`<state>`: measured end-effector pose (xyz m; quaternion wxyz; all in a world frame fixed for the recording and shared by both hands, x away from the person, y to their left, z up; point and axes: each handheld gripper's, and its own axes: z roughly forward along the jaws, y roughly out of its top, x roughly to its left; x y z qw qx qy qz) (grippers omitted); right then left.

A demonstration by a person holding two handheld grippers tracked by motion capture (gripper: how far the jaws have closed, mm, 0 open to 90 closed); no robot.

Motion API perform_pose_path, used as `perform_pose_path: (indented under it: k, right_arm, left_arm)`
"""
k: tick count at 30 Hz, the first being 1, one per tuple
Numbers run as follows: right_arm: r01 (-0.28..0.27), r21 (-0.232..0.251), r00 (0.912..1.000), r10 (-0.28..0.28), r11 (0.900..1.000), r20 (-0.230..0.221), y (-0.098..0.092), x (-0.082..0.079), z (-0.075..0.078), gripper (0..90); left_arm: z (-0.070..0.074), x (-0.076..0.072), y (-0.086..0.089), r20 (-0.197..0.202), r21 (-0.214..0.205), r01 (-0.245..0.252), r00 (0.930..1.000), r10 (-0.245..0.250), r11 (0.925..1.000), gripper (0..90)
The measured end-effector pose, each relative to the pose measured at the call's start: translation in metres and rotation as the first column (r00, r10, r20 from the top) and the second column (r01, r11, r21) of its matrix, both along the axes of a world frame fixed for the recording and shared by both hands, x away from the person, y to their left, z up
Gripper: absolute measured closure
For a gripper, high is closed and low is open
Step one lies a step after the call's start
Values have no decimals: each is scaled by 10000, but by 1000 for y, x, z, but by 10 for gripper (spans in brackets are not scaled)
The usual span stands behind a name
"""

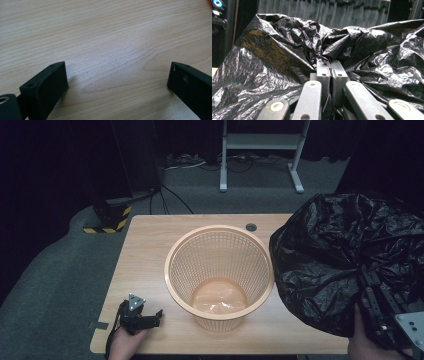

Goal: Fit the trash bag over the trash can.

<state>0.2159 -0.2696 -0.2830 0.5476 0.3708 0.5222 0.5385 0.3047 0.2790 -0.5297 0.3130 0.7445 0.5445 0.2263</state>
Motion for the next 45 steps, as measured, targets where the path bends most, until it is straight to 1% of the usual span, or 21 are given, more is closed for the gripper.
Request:
perform_pose_path:
  k: [5,8,10,15,17,20,26,31,32,34,35,36,37,40,42,43,45]
  right_arm:
    - [-542,25,9972,540,9985,525,17,-9,12,868]
    - [-897,90,9935,889,9959,712,29,-11,15,868]
    - [-1108,125,9911,1096,9938,761,36,-12,16,868]
    - [-1855,229,9789,1827,9824,911,60,-12,17,868]
    - [-2166,321,9730,2131,9757,889,70,-11,16,868]
    - [-2524,337,9646,2487,9670,877,83,-10,15,868]
    - [-3299,460,9420,3256,9429,815,109,-6,12,867]
    - [-3884,488,9204,3849,9202,685,131,-4,9,867]
    - [-3959,493,9173,3924,9170,673,134,-4,8,867]
    - [-4249,569,9048,4217,9035,595,144,-4,6,867]
    - [-4300,581,9024,4270,9010,572,146,-4,5,867]
    - [-4414,523,8969,4387,8958,559,150,-4,4,867]
    - [-4516,574,8920,4490,8904,532,154,-4,3,866]
    - [-4681,555,8836,4661,8819,457,163,-3,0,866]
    - [-4748,513,8800,4731,8786,424,167,-1,-1,866]
    - [-4819,542,8762,4806,8746,350,169,1,-1,866]
    - [-4845,513,8748,4834,8733,335,172,3,0,866]
  left_arm:
    - [0,0,0,3,0,1,10000,-1,10000,30]
    - [0,0,0,2,-4,3,10000,-3,10000,30]
    - [0,0,0,3,-1,5,10000,-5,10000,30]
    - [0,0,0,1,-6,10,10000,-10,10000,30]
    - [0,0,0,0,-9,16,10000,-16,10000,30]
    - [0,0,0,-5,-17,32,10000,-32,10000,31]
    - [0,0,0,-6,-29,40,10000,-40,10000,31]
    - [0,0,1,-16,-25,65,10000,-65,10000,31]
    - [0,0,1,-27,-24,85,10000,-85,10000,31]
    - [0,0,1,-32,-34,99,9999,-99,9999,31]
    - [0,0,1,-33,-35,101,9999,-101,9999,31]
    - [0,0,1,-29,-24,123,9999,-123,9999,31]
    - [0,0,1,-29,-22,123,9999,-123,9999,31]
    - [0,0,1,-27,-24,127,9999,-127,9999,32]
    - [0,0,1,-23,-26,125,9999,-125,9999,31]
    - [0,0,1,-27,-23,127,9999,-127,9999,32]
    - [0,0,1,-27,-19,140,9999,-140,9999,32]
